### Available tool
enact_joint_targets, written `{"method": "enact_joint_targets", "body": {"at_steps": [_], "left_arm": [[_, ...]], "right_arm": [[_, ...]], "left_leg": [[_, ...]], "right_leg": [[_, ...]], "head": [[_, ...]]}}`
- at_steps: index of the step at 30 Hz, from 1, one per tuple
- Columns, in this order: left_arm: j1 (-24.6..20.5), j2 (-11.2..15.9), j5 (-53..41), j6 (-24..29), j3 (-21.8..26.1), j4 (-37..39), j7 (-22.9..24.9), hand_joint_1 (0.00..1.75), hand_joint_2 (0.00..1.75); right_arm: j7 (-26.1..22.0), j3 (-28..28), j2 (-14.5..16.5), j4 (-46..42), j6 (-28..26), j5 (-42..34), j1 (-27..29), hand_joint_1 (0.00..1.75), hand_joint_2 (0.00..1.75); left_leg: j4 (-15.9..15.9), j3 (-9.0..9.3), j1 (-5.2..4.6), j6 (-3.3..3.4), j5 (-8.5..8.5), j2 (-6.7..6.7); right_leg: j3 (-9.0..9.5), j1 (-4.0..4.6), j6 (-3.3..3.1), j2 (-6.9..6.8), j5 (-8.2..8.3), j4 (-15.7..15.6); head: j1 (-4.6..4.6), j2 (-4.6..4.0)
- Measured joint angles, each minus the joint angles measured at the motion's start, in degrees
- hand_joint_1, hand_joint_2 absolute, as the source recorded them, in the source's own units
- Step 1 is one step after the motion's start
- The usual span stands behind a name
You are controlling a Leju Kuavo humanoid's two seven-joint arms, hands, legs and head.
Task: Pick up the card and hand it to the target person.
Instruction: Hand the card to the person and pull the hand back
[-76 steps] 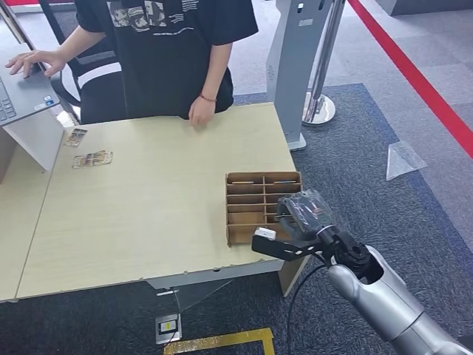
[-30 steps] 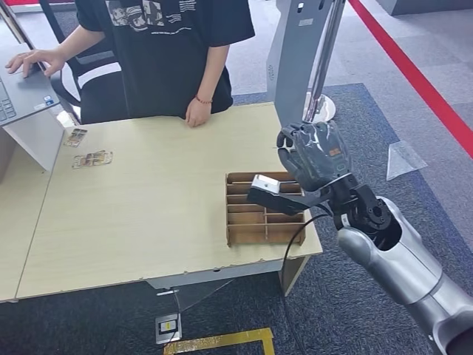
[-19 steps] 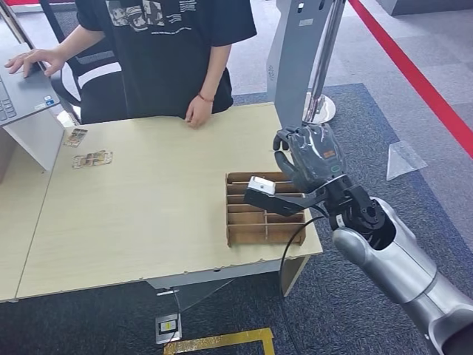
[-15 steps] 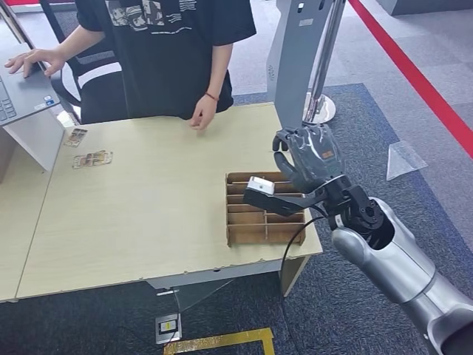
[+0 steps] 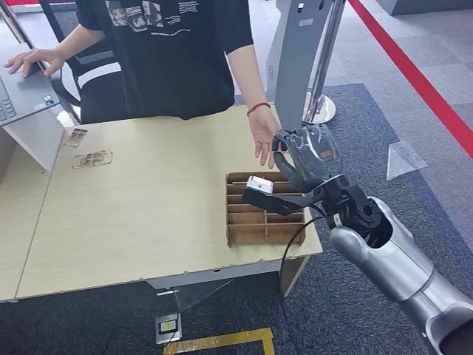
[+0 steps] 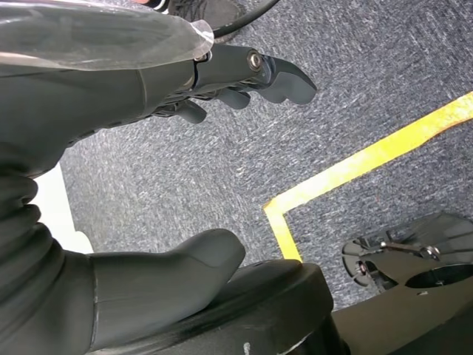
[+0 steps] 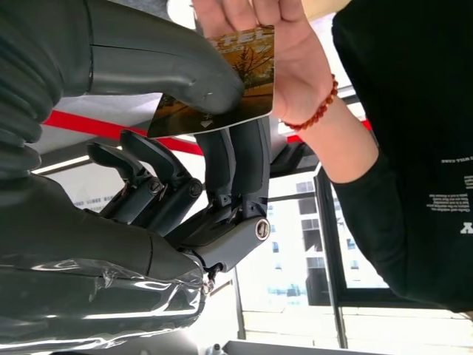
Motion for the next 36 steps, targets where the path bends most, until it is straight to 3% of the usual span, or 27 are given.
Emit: {"method": "enact_joint_targets", "body": {"at_steps": [28,30,32,34,36], "left_arm": [[0.0,0.0,0.0,0.0,0.0,0.0,0.0,0.00,1.75],[-0.3,-0.2,-1.3,-0.1,-1.4,0.1,0.1,0.00,1.75],[-0.7,-0.5,-2.8,-0.2,-2.8,0.2,0.5,0.00,1.75],[-0.8,-0.5,-2.9,-0.2,-2.8,0.1,0.7,0.00,1.75],[-0.7,-0.5,-2.9,-0.3,-2.9,0.1,0.8,0.00,1.75]], "right_arm": [[0.0,0.0,0.0,0.0,0.0,0.0,0.0,1.75,1.75],[3.8,-0.3,4.5,13.1,-4.7,4.5,-4.9,0.87,1.75],[6.0,-0.3,11.5,35.5,-14.1,8.9,-13.5,0.00,1.75],[4.2,0.1,14.4,46.3,-19.7,8.7,-17.7,0.00,1.75],[4.0,0.3,14.4,46.9,-20.3,8.6,-17.9,0.00,1.75]], "left_leg": [[0.0,-0.01,-0.01,0.01,-0.01,-0.04],[0.0,-0.01,-0.01,0.02,-0.01,-0.04],[0.0,0.05,-0.01,0.02,-0.01,0.26],[-0.1,0.08,-0.01,0.00,0.01,0.64],[-0.1,0.03,0.01,-0.01,0.04,0.57]], "right_leg": [[0.00,-0.01,0.00,-0.05,-0.02,0.0],[0.00,-0.01,0.00,-0.05,-0.02,0.0],[-0.01,-0.01,0.00,0.25,0.07,0.0],[-0.03,-0.01,0.00,0.63,0.21,0.0],[-0.01,0.00,-0.02,0.54,0.23,0.0]], "head": [[0.00,0.00],[0.00,0.00],[0.00,0.00],[0.00,0.00],[0.00,0.00]]}}
